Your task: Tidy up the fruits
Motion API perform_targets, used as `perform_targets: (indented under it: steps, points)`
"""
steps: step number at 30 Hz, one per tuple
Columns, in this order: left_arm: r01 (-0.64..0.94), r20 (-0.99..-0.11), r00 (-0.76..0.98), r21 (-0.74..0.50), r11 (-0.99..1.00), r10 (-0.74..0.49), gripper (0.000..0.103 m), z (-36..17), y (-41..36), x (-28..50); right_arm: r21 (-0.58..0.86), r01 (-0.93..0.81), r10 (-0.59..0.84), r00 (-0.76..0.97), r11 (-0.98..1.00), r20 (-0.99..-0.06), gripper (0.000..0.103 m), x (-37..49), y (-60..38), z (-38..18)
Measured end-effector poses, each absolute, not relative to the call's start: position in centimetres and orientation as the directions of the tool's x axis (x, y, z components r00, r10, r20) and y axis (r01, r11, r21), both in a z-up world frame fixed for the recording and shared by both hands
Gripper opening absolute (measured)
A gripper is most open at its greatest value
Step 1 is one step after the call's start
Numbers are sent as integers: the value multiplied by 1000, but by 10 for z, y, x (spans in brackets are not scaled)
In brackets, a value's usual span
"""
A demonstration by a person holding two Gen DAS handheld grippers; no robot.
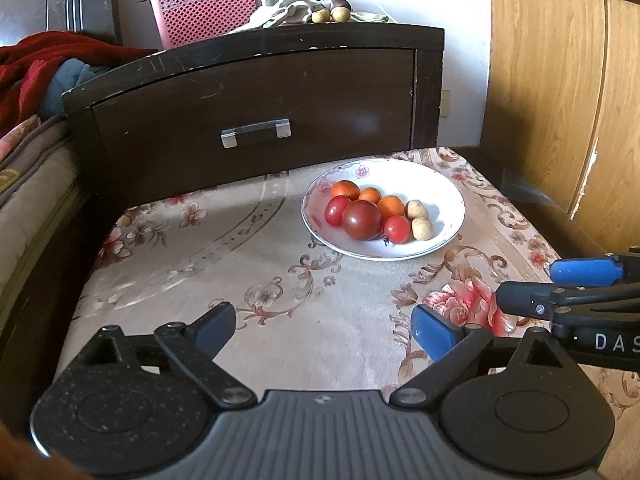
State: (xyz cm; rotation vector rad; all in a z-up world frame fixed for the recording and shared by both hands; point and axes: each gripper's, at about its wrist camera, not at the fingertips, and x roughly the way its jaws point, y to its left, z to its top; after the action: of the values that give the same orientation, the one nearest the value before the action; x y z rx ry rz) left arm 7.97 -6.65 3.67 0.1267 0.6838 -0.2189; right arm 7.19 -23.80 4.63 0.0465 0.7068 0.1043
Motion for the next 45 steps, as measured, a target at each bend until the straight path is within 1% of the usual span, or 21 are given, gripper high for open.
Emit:
perform_targets:
  steps: [16,29,33,45]
  points:
    - [215,-672,726,22,976,-145,103,33,-58,57,74,-85,112,747,994,-655,52,44,-230,44]
    - [199,-663,736,14,980,-140,103,39,-49,32,69,-86,110,738,994,-665,52,19,-226,42]
    - [200,-659,740,25,979,-135,103,38,-48,23,69,-89,113,734,994,-669,53,11,-224,41]
    - [212,-693,711,47,976,-121,103,26,-46,4,56,-104,113,703,993,-702,53,-8,-217,31]
